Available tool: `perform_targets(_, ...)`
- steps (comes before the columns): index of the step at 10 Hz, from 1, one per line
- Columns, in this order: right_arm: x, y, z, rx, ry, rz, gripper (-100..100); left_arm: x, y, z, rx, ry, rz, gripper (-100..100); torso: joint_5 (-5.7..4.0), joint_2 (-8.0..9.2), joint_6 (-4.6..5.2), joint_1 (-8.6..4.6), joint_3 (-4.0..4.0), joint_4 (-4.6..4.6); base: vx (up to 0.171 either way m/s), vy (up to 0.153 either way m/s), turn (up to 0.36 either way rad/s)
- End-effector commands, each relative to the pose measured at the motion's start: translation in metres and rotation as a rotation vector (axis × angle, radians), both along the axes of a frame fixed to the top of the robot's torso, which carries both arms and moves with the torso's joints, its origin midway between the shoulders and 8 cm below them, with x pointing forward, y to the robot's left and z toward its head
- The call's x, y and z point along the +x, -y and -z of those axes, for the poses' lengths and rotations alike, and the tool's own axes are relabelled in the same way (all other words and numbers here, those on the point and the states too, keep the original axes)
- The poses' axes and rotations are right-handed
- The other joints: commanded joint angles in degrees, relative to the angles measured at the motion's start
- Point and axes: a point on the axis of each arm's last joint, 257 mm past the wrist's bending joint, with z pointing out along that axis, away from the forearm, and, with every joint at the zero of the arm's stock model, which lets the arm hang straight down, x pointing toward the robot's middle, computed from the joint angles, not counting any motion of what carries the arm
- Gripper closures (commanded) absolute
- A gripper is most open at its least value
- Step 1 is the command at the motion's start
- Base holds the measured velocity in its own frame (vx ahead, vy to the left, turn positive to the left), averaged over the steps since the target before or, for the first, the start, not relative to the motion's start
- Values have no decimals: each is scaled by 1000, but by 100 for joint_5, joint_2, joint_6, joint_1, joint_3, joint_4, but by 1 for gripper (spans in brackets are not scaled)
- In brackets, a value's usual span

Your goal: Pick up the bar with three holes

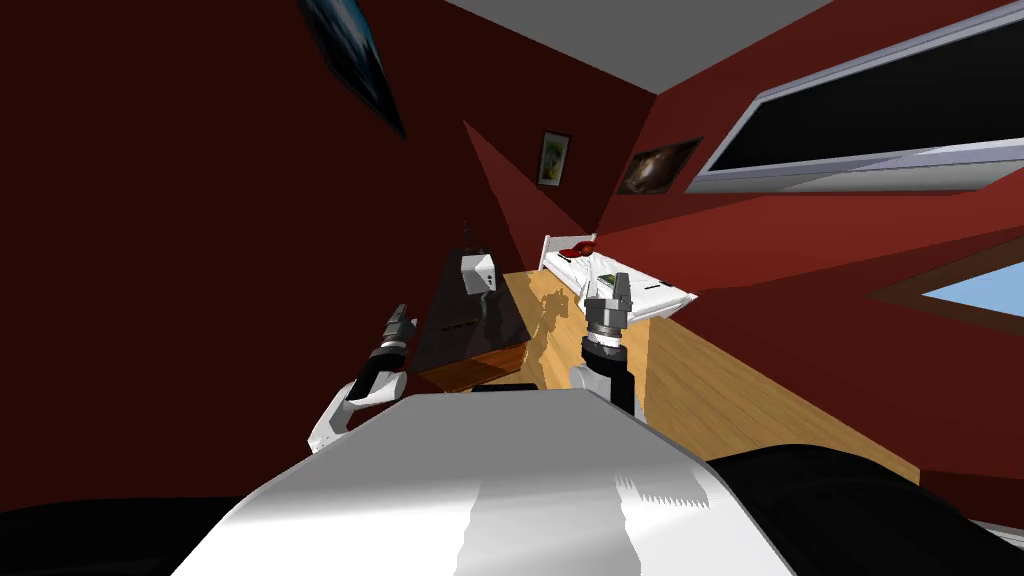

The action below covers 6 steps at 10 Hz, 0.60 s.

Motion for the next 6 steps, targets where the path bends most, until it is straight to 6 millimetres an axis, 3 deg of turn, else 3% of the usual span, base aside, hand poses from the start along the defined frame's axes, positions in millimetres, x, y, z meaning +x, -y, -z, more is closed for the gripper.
perform_targets(1,0,0,0,0,0,0,0,-3,-24,23,-12,-72,-38,-100,0,0,0,0,0,0,6,-21,-268)
perform_targets(2,0,0,0,0,0,0,0,-3,-24,26,-15,-82,-40,-100,0,-1,3,-1,-1,0,5,-13,-156)
perform_targets(3,0,0,0,0,0,0,0,-8,-47,44,-28,-140,-75,-100,0,-1,-1,1,-1,0,7,-22,-331)
perform_targets(4,0,0,0,0,0,0,0,-9,-48,48,-31,-149,-78,-100,0,-1,4,-1,-1,0,4,-9,-136)
perform_targets(5,0,0,0,0,0,0,0,-14,-70,61,-45,-197,-110,-100,1,-1,-2,2,-1,0,4,-16,-257)
perform_targets(6,0,0,0,0,0,0,0,-16,-72,70,-51,-216,-118,-100,0,-2,3,1,-1,0,5,-8,-171)
